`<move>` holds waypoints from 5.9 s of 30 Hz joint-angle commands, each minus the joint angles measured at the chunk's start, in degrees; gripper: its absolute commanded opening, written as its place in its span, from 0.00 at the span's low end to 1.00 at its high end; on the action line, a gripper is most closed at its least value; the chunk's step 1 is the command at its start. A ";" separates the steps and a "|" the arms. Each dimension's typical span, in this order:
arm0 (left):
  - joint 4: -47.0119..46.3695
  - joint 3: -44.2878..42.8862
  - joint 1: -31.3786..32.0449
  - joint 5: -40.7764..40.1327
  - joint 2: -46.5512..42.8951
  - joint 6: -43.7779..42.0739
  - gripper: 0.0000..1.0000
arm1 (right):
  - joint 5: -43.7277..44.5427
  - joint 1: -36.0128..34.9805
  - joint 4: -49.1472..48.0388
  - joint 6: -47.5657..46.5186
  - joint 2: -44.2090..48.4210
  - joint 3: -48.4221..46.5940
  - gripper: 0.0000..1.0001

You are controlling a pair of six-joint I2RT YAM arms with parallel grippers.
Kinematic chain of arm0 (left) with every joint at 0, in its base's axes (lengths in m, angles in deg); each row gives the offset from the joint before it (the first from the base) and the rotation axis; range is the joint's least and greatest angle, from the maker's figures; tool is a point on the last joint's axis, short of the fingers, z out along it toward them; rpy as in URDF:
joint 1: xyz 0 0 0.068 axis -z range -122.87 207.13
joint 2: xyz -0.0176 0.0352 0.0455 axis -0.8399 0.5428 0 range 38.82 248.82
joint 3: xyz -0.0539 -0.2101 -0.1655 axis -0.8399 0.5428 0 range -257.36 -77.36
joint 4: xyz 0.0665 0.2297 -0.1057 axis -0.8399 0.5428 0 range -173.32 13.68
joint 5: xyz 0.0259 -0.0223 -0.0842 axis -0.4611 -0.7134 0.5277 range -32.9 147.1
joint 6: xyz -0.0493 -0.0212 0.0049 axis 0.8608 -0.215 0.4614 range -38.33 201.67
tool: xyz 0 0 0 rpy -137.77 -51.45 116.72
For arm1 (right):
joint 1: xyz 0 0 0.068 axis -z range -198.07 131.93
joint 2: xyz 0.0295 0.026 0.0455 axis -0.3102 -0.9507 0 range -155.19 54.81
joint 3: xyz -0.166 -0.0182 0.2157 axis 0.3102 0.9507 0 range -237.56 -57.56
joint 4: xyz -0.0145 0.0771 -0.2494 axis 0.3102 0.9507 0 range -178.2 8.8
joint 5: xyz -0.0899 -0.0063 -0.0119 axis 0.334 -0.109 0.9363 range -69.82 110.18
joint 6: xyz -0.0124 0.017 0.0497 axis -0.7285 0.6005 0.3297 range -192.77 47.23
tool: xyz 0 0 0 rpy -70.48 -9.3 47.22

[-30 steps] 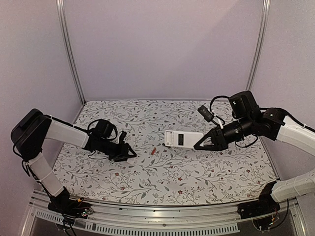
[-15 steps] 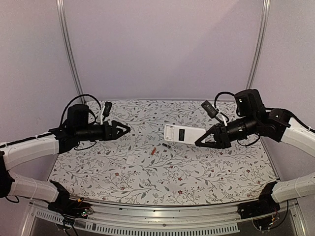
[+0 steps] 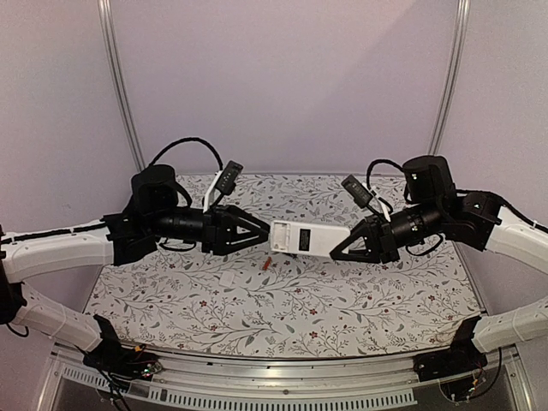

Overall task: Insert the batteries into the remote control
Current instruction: Pass from the right arm to the left, then pass from the left arm to the right, then pick up the battery from the center of the board.

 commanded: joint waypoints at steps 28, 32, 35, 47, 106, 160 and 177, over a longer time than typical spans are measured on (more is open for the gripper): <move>11.35 -7.24 2.97 8.59 5.29 -7.91 0.00 | -1.87 -2.57 5.86 -5.00 -0.34 -2.75 0.51; 22.05 -9.97 3.14 9.94 5.39 -13.35 0.00 | -0.07 -5.06 11.01 -8.13 -1.09 -4.58 0.63; 26.77 -11.74 3.68 10.54 5.92 -16.50 0.00 | 0.23 -7.00 14.31 -10.06 -3.35 -6.25 0.63; 33.08 -16.69 6.32 11.59 10.49 -21.57 0.00 | -0.59 -9.78 16.31 -10.93 -9.05 -9.19 0.49; 65.65 -56.20 0.29 -35.44 53.27 -51.32 0.66 | 10.23 11.80 8.01 3.89 3.79 14.66 0.00; 70.36 -72.72 -2.02 -33.58 72.39 -72.18 0.13 | 6.85 14.72 7.04 4.03 3.84 15.22 0.00; 56.99 -67.32 -2.38 -23.42 61.38 -52.13 0.00 | 7.15 14.75 7.42 4.45 5.73 14.96 0.00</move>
